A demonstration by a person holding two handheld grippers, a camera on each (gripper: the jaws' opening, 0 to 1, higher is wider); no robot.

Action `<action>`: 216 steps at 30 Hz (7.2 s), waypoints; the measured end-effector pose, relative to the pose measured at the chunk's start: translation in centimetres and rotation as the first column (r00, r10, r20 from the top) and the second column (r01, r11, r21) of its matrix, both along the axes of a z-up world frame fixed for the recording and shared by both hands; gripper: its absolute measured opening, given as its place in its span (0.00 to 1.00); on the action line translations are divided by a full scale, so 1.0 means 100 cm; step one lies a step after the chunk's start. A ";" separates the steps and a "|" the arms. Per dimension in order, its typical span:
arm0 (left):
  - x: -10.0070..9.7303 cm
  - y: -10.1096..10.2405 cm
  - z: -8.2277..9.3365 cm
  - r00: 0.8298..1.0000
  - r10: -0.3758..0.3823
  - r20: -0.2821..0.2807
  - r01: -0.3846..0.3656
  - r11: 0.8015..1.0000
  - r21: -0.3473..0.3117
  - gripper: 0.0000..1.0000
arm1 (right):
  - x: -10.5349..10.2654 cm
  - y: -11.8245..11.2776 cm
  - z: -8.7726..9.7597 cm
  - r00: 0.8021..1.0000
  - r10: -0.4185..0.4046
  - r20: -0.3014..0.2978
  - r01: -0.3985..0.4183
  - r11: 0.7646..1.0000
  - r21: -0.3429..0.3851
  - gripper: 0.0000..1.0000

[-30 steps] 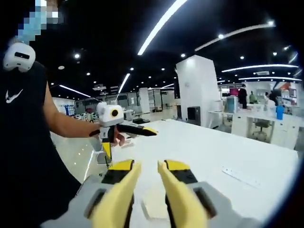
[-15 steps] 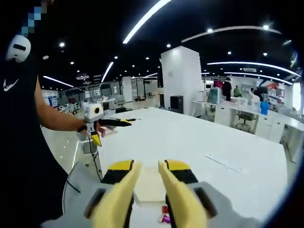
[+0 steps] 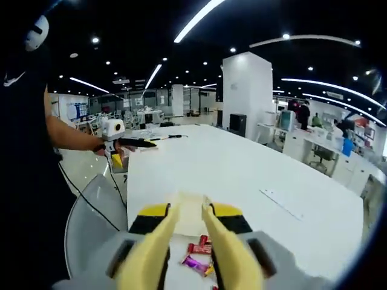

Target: Place the target food into the container with the food tongs after gripping and lifting it, then release it inside without dropping or visibly crushing the food.

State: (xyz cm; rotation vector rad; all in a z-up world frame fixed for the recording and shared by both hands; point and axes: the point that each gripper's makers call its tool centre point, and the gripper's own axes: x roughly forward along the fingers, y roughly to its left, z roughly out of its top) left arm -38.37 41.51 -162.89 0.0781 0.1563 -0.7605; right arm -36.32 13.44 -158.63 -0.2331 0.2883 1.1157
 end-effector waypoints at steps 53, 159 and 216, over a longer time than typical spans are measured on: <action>-0.011 -0.010 -0.095 0.992 0.076 -0.102 -0.060 0.987 0.150 1.00 | 0.032 -0.093 -0.151 0.962 -0.256 -0.095 0.233 0.952 -0.199 0.24; -0.015 -0.009 -0.126 0.981 0.063 -0.186 -0.027 0.982 0.188 1.00 | 0.080 0.116 -0.131 0.971 -0.162 -0.174 0.122 0.968 -0.220 0.19; -0.011 -0.002 -0.126 0.976 0.101 -0.190 -0.066 0.981 0.183 0.99 | 0.067 0.137 -0.120 0.995 -0.012 -0.099 -0.005 0.987 -0.161 0.24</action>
